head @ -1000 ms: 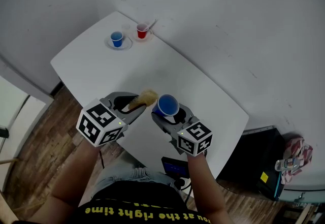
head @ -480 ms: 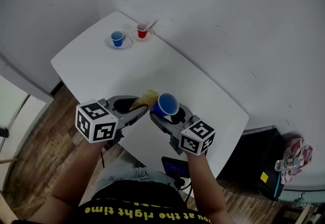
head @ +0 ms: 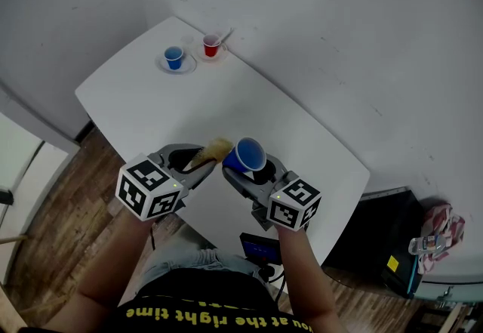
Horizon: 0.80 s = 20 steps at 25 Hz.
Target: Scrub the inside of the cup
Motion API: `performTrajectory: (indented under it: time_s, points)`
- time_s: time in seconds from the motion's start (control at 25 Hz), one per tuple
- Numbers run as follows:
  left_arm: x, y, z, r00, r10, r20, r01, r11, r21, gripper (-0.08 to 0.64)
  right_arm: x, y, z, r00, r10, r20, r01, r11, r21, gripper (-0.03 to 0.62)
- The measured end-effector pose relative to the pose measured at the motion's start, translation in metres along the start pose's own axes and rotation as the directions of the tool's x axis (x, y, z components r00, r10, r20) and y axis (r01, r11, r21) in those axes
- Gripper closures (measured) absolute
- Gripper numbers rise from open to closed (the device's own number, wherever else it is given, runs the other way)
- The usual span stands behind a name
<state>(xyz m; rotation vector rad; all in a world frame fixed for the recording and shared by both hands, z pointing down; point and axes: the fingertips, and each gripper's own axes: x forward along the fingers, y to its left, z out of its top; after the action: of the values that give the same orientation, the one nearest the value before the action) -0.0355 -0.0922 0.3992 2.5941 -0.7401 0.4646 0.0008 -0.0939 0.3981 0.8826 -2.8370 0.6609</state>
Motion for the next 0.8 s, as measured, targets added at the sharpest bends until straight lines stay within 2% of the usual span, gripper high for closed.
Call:
performTrajectory:
  time_s: [0.28,0.52,0.8]
  points:
    - [-0.007,-0.012,0.018,0.998,-0.008,0.054,0.007,1.000,0.011,0.439,0.001,-0.003,-0.002,1.000,-0.013,-0.005,0.013,1.000,-0.001,0.325]
    - [-0.008,-0.018,0.009,0.999,-0.021,0.024,0.021,0.999,0.032,0.439,-0.003,-0.009,-0.002,0.999,-0.035,-0.007,0.035,0.999,-0.009,0.325]
    - [-0.007,-0.015,0.000,1.000,0.017,0.009,-0.017,0.997,0.077,0.438,-0.006,-0.010,-0.002,0.997,-0.075,-0.012,0.075,0.995,-0.064,0.327]
